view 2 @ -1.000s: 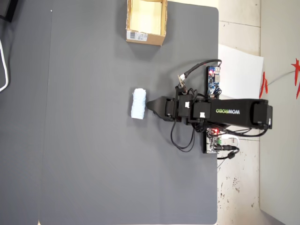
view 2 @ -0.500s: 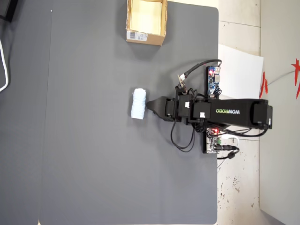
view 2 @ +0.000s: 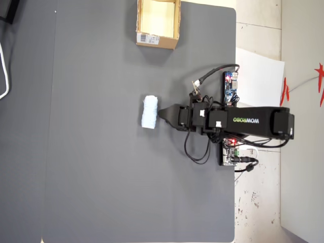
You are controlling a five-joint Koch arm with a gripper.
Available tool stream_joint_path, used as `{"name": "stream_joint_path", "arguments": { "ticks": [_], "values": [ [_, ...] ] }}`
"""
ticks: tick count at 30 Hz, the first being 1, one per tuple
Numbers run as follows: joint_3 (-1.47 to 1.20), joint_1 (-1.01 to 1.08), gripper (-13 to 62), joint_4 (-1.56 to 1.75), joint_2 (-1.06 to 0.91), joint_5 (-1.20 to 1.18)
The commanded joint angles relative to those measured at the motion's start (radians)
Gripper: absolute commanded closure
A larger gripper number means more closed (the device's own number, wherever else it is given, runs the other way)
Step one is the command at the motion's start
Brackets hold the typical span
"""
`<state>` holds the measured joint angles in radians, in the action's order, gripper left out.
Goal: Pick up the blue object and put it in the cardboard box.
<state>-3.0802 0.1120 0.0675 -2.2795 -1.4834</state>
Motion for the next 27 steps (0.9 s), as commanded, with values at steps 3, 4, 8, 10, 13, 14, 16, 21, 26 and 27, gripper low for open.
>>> {"name": "stream_joint_path", "arguments": {
  "ticks": [3, 4, 8, 10, 13, 14, 16, 21, 26, 27],
  "values": [
    [-0.038, 0.009, 15.5, -0.08, -0.086, -0.005],
    [-0.038, 0.009, 15.4, -0.08, -0.086, -0.005],
    [-0.038, 0.011, 15.2, -0.08, -0.086, -0.006],
    [-0.038, 0.009, 15.5, -0.08, -0.087, -0.008],
    [-0.038, 0.0, 15.6, -0.077, -0.087, -0.031],
    [-0.038, 0.0, 15.6, -0.074, -0.087, -0.054],
    [-0.038, -0.009, 15.5, -0.067, -0.089, -0.097],
    [-0.038, -0.011, 15.5, 0.018, -0.089, -0.178],
    [-0.017, -0.028, 14.9, 0.028, -0.089, -0.173],
    [-0.005, -0.028, 15.3, 0.009, -0.089, -0.173]
  ]
}}
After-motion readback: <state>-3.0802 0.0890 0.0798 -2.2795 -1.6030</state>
